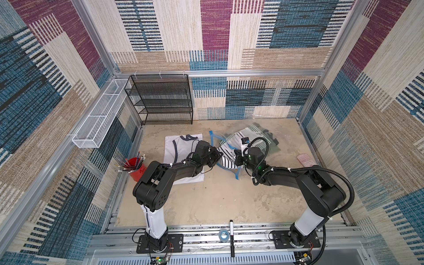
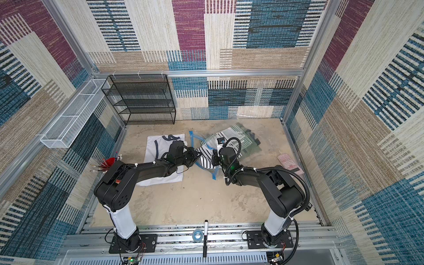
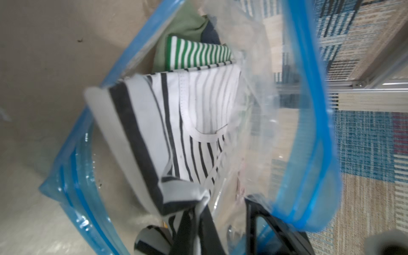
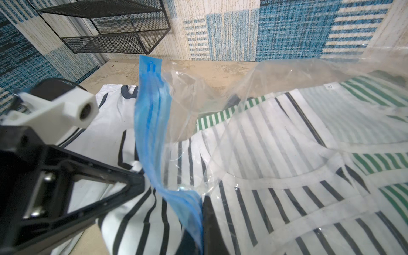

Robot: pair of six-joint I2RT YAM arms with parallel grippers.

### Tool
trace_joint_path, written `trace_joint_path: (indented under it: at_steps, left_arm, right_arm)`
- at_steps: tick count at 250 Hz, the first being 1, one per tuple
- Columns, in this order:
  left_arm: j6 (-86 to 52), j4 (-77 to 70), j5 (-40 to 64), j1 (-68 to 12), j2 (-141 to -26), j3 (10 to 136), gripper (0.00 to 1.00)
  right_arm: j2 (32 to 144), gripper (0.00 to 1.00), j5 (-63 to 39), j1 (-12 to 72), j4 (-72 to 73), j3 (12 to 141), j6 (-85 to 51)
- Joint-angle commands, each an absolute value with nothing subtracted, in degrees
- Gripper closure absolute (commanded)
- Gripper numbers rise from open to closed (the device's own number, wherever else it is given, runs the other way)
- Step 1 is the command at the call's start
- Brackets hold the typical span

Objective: Take the tank top out of the vacuum bag
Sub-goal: Take out the tank top from the vacuum bag.

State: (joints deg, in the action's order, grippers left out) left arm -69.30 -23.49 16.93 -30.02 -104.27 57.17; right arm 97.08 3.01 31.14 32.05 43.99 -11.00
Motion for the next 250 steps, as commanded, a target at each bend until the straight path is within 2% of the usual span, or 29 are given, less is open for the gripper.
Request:
trace_joint_path:
  at_steps: [1,105,191,250]
  left_arm:
    - [-66.9,-20.7,17.5,-30.1,-100.7,55.9,1.00]
    - [-63.7,-4.5,12.2,-30.0,-82.0,52.9,1.00]
    - [-64.4,15.7,0.8,-30.1,-70.4,60.0,1.00]
    - [-66.9,21.0,-6.0,-30.1,-65.0,62.4,1.00]
  right_arm:
    - [97.2,1.00,3.4,31.2,32.7,44.7,-11.0]
    - [97.6,1.00,3.7,31.2,32.7,44.8,-10.8]
    - [97.6,1.00,2.8,31.1,32.6,44.9,-10.9]
    - [97.6,1.00,2.3,31.2,32.4,45.1,-11.0]
